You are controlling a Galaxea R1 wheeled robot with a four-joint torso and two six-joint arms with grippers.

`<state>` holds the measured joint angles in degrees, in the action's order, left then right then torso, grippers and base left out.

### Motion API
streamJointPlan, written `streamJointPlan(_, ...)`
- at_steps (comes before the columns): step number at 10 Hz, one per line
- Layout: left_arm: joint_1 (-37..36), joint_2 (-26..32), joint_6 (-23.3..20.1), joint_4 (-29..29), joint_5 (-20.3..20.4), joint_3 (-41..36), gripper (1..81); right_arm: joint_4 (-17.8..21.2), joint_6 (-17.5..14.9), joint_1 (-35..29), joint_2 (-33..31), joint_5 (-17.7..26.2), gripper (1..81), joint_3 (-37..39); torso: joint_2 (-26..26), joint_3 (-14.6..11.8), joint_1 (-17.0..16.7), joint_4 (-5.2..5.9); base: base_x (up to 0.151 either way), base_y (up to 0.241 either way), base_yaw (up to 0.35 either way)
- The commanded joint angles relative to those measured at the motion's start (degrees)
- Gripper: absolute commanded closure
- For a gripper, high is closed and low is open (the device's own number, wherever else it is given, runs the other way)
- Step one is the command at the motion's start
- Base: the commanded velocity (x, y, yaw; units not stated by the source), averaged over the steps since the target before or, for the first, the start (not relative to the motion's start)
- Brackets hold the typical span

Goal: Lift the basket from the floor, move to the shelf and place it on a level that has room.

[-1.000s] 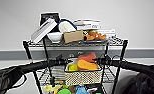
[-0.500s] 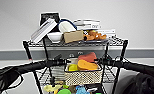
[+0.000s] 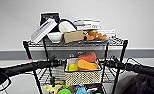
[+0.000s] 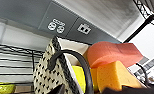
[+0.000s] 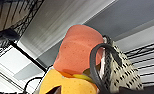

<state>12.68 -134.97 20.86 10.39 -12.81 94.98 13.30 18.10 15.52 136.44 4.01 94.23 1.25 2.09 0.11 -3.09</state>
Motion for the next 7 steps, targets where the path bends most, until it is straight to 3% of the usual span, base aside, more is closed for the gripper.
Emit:
streamJointPlan(1, -7.6, 7.2, -0.4, -1.3, 0.8, -8.2, 1.0, 0.4, 0.1, -4.7, -8.2, -4.3, 1.0, -9.5, 0.0, 0.0, 0.0, 0.00, 0.000, 0.000, 0.000)
streamJointPlan(4, -3.5, 15.4, -0.4, -2.2, 5.1, -18.2, 1.0, 0.1, -0.2, 0.5, -16.3, -7.1, 1.0, -17.7, 0.0, 0.0, 0.0, 0.00, 0.000, 0.000, 0.000)
streamJointPlan(7, 3.3, 22.6, -0.4, -4.1, 9.0, -26.8, 1.0, 0.1, -0.7, 6.8, -20.7, -7.1, 1.0, -20.8, 0.0, 0.0, 0.0, 0.00, 0.000, 0.000, 0.000)
